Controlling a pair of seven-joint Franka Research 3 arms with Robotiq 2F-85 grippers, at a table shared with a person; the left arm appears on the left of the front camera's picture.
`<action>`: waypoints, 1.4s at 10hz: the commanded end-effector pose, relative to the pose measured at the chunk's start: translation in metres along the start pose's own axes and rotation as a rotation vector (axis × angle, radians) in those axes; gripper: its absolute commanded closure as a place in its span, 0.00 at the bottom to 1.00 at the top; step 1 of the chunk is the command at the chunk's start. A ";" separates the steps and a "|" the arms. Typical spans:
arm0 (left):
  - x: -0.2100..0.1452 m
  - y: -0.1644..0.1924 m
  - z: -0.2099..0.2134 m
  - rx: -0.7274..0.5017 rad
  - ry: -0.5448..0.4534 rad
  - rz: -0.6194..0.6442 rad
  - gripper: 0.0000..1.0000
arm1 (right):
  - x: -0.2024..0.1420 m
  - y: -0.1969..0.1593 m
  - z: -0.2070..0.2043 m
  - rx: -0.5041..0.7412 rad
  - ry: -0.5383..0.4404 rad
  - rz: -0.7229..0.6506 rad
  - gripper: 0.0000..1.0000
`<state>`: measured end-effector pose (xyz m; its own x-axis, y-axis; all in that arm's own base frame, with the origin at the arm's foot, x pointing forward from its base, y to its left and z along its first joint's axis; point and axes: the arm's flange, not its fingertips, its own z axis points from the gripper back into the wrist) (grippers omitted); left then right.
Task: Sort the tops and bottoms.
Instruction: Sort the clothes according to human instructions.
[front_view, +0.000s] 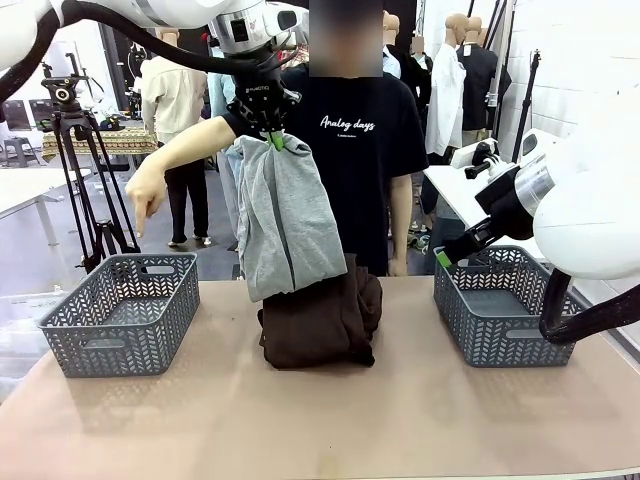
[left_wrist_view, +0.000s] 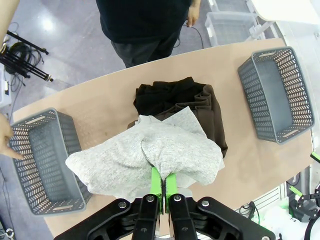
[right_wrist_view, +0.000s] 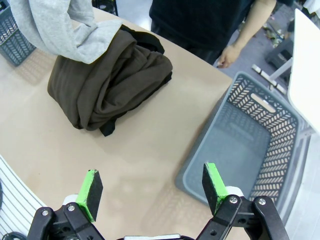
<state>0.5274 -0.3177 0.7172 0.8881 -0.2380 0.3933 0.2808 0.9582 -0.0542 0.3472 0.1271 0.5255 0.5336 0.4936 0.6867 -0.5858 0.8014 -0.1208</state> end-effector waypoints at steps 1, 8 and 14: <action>-0.002 0.002 0.004 -0.005 -0.001 0.007 1.00 | 0.000 0.000 -0.001 0.009 0.001 -0.009 0.00; -0.003 0.096 0.051 0.157 -0.127 0.198 1.00 | 0.000 0.000 -0.001 0.009 0.001 -0.009 0.00; 0.003 0.139 0.079 0.169 -0.153 0.237 1.00 | 0.000 0.000 -0.001 0.009 0.001 -0.009 0.00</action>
<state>0.5391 -0.1683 0.7811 0.8612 0.0357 0.5070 -0.0450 0.9990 0.0061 0.3472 0.1269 0.5256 0.5337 0.4934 0.6868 -0.5853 0.8017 -0.1210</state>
